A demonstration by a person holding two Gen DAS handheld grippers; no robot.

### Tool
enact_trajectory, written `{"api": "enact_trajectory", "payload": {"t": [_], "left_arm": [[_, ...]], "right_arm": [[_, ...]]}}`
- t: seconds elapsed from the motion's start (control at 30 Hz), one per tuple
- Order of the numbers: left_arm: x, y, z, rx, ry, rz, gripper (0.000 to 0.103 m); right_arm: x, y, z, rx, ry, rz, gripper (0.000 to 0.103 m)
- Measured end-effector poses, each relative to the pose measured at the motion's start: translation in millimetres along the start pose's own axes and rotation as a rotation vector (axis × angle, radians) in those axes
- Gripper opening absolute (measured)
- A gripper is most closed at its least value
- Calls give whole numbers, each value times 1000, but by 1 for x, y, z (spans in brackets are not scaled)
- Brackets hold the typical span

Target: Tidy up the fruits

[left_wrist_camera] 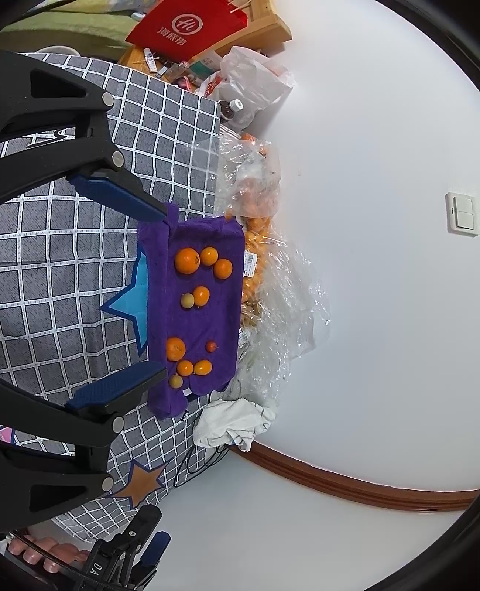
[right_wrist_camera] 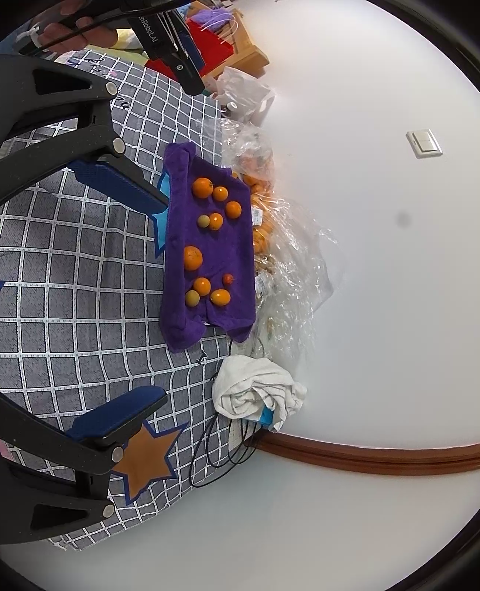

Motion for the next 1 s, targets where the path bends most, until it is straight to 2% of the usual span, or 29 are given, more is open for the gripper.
{"api": "enact_trajectory", "payload": {"t": [1.0], "left_arm": [[0, -1, -5, 4, 7, -1, 76]], "right_arm": [[0, -1, 0, 0, -1, 6, 93]]}}
Point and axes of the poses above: each gripper's, at about its wrist camera, not at the fingertips, and x roughly the way its jaws point, z to its right, y to its top, the point moved 8 cm from there along x, roughly the way its jaws point
